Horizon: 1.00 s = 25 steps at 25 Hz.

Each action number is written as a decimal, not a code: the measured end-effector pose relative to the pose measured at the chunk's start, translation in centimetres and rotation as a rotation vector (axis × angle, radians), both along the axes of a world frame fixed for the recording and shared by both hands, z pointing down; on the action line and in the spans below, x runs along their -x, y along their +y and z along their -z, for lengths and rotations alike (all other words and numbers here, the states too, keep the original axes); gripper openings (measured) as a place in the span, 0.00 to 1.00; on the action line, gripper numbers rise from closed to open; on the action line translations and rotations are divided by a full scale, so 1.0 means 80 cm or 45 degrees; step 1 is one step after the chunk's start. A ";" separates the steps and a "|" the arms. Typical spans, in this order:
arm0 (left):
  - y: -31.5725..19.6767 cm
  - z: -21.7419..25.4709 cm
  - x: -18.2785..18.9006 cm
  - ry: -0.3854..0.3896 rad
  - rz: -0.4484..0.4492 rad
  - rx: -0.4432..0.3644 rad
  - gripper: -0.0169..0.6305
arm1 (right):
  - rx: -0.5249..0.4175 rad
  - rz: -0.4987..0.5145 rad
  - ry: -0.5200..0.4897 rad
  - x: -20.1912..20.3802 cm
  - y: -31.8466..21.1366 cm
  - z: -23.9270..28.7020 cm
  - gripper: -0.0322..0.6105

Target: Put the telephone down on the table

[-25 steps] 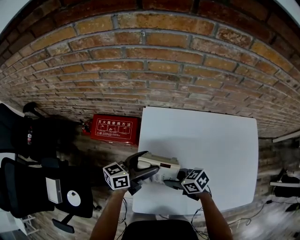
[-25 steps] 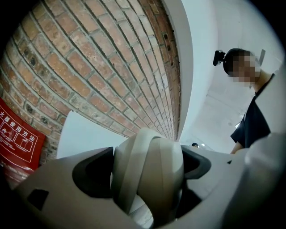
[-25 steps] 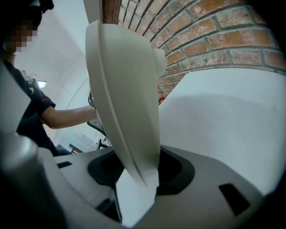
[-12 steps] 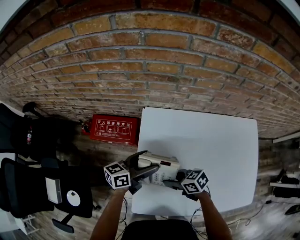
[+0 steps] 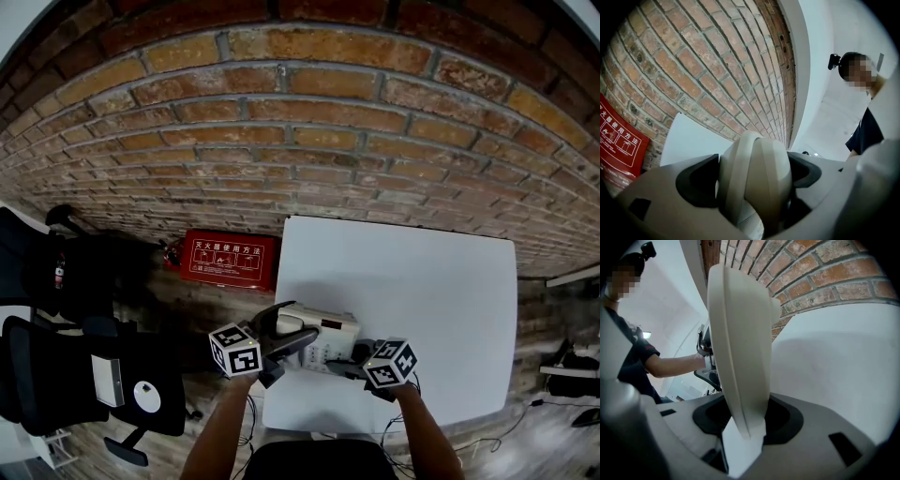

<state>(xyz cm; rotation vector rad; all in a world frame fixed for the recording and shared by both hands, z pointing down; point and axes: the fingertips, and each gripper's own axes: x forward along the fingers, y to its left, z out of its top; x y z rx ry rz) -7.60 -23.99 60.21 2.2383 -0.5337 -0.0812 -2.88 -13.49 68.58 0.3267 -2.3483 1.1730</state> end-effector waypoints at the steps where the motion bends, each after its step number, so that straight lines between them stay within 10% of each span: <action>1: 0.000 -0.001 0.000 0.000 0.001 0.003 0.72 | 0.002 0.000 -0.003 0.000 0.000 0.000 0.34; 25: 0.005 -0.012 0.001 -0.138 -0.112 -0.075 0.72 | 0.071 -0.050 -0.069 -0.003 -0.007 -0.007 0.34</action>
